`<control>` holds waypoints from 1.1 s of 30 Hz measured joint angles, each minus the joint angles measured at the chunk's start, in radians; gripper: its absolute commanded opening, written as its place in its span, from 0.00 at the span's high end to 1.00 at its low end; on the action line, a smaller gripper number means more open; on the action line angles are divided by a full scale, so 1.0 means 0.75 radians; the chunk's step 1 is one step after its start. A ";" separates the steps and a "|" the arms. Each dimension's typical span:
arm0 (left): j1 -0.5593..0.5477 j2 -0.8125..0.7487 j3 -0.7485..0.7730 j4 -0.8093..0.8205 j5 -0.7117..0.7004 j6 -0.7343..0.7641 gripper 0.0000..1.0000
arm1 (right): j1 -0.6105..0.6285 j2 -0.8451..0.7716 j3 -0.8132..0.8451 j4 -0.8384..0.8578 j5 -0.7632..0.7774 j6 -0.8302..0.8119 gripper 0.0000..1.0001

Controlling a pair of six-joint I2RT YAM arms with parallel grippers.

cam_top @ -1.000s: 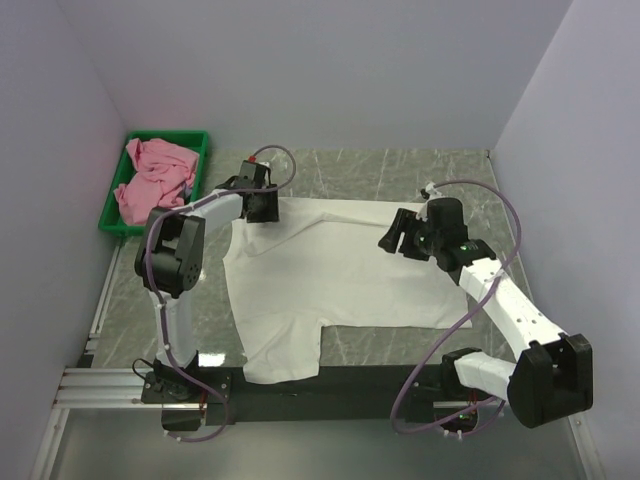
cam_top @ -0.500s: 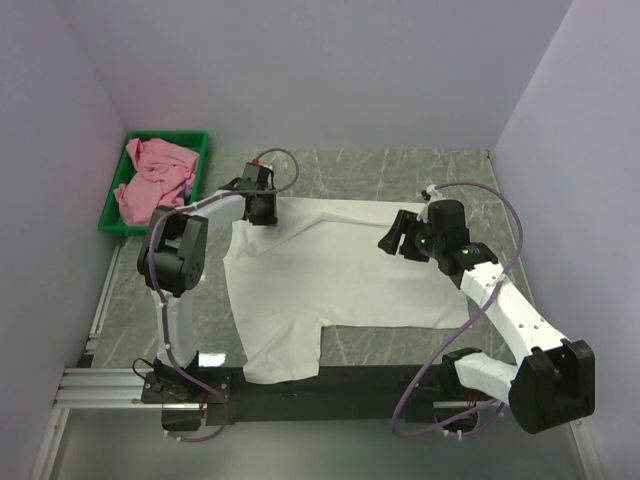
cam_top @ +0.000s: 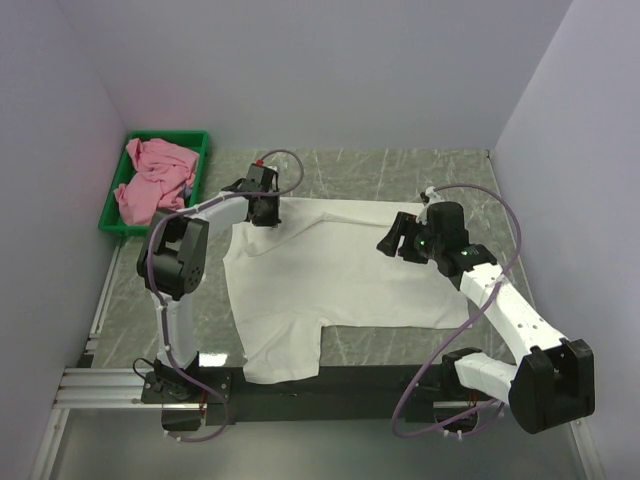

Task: Fold and stack the t-shirts
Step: Fold the tshirt

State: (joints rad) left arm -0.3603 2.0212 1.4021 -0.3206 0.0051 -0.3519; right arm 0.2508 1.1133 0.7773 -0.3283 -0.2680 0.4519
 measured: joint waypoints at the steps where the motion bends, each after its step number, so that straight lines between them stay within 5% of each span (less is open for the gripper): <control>1: -0.004 -0.014 -0.008 -0.003 -0.001 0.000 0.99 | 0.000 0.000 0.000 0.000 0.000 0.000 0.30; 14: -0.197 -0.279 -0.218 -0.025 -0.003 -0.018 0.94 | 0.001 -0.001 -0.024 0.005 0.001 0.001 0.31; 20: -0.312 -0.355 -0.369 -0.020 -0.004 -0.055 0.83 | 0.001 -0.001 -0.038 0.007 0.002 0.000 0.31; 29: -0.443 -0.410 -0.491 -0.005 -0.003 -0.091 0.52 | 0.001 0.024 -0.040 0.046 0.001 0.000 0.33; 33: -0.445 -0.432 -0.512 -0.003 -0.017 -0.130 0.21 | 0.001 0.100 -0.033 0.095 -0.021 0.003 0.36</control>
State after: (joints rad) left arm -0.6941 1.6970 1.0180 -0.3229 -0.0078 -0.4492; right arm 0.2512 1.1885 0.7528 -0.2573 -0.2840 0.4541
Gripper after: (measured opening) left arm 0.700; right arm 0.656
